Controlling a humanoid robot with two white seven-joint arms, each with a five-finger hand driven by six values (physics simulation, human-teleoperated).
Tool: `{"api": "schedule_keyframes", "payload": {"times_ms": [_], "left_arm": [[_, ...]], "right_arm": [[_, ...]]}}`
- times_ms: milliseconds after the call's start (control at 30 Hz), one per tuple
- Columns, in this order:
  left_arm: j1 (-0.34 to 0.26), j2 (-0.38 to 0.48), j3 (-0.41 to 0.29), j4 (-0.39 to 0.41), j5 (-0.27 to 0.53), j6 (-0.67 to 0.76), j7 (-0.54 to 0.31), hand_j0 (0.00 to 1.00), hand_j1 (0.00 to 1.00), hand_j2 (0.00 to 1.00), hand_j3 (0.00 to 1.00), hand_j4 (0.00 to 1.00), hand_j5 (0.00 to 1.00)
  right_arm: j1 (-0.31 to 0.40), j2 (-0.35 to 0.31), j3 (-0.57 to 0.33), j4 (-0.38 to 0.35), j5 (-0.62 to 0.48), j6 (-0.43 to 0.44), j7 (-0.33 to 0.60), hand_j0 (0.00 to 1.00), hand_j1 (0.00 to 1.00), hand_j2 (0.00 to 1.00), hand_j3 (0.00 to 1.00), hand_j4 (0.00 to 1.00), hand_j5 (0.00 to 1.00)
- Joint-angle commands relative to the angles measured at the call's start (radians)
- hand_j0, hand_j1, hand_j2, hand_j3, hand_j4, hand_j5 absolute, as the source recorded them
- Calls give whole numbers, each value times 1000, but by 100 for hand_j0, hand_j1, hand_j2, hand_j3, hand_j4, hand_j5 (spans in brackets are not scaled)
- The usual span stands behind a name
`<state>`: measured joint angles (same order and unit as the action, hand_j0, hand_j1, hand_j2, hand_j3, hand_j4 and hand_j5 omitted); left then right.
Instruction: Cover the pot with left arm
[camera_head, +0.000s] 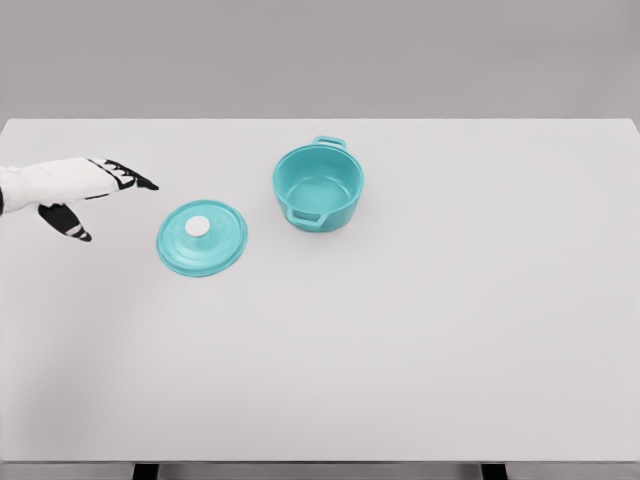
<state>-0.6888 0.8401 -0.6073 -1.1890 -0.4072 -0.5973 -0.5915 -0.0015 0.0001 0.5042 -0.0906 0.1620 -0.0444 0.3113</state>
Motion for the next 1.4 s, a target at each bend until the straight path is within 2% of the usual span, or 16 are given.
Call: {"api": "schedule_keyframes", "payload": {"times_ms": [0, 100, 233, 267, 300, 333, 367, 433, 500, 567, 733, 833, 967, 1200, 1300, 1367], "left_arm": [[0, -13, -14, 9, -5, -14, -8, 100, 100, 100, 100, 100, 100], [-6, -30, -12, 2, -2, -14, -19, 100, 100, 100, 100, 100, 100], [-44, -82, -14, -12, 2, -2, -19, 100, 100, 100, 100, 100, 100], [-52, -65, -15, -53, 4, -9, -19, 100, 100, 100, 100, 100, 100], [-43, -26, -29, -161, 17, -14, -19, 100, 100, 100, 100, 100, 100], [-93, 68, -155, -219, 193, -14, -19, 100, 100, 100, 100, 100, 100], [-164, 89, -236, -219, 298, -14, -19, 100, 100, 100, 100, 100, 100], [-232, 82, -367, -219, 298, -14, -19, 100, 100, 100, 100, 100, 100], [-264, 41, -374, -227, 297, -14, -19, 100, 100, 100, 100, 100, 100], [-321, 28, -407, -228, 194, -14, -19, 100, 100, 100, 100, 100, 100], [-316, 28, -411, -204, 179, -14, -19, 100, 100, 100, 100, 100, 100], [-313, 2, -411, -204, 125, -14, -19, 100, 100, 100, 100, 100, 100], [-299, -29, -411, -193, 76, -14, -19, 95, 95, 95, 95, 95, 95], [-282, -68, -411, -167, 45, -14, -19, 91, 91, 91, 91, 91, 91], [-276, -73, -411, -162, 31, -14, -19, 84, 84, 84, 84, 84, 84], [-276, -75, -411, -139, 24, -14, -19, 83, 83, 83, 83, 83, 83]], "right_arm": [[3, 0, 0, 0, 1, 0, 0, 100, 100, 100, 100, 100, 100], [14, 0, 2, 0, 1, 0, 2, 100, 100, 100, 100, 100, 100], [14, 0, 2, 0, 1, 0, 2, 100, 100, 100, 100, 100, 100], [12, 0, 2, 0, 1, 0, 2, 100, 100, 100, 100, 100, 100], [12, 0, 2, 0, 1, 0, 2, 100, 100, 100, 100, 100, 100], [14, 0, 2, 0, 1, 0, 2, 100, 100, 100, 100, 100, 100], [12, 0, 2, 0, 1, 0, 2, 100, 100, 100, 100, 100, 100], [14, 0, 2, 0, 1, 0, 0, 100, 100, 100, 100, 100, 100], [14, 0, 2, 0, 1, 0, 2, 100, 100, 100, 100, 100, 100], [14, 0, 2, 0, 1, 0, 0, 100, 100, 100, 100, 100, 100], [14, 0, 2, 0, 1, 0, 0, 100, 100, 100, 100, 100, 100], [12, 0, 2, 0, 1, 0, 2, 100, 100, 100, 100, 100, 100], [14, 0, 2, 0, 1, 0, 2, 100, 100, 100, 100, 100, 100], [14, 0, 2, 0, 1, 0, 2, 100, 100, 100, 100, 100, 100], [14, 0, 2, 0, 1, 0, 2, 100, 100, 100, 100, 100, 100], [12, 0, 2, 0, 1, 0, 0, 100, 100, 100, 100, 100, 100]]}}
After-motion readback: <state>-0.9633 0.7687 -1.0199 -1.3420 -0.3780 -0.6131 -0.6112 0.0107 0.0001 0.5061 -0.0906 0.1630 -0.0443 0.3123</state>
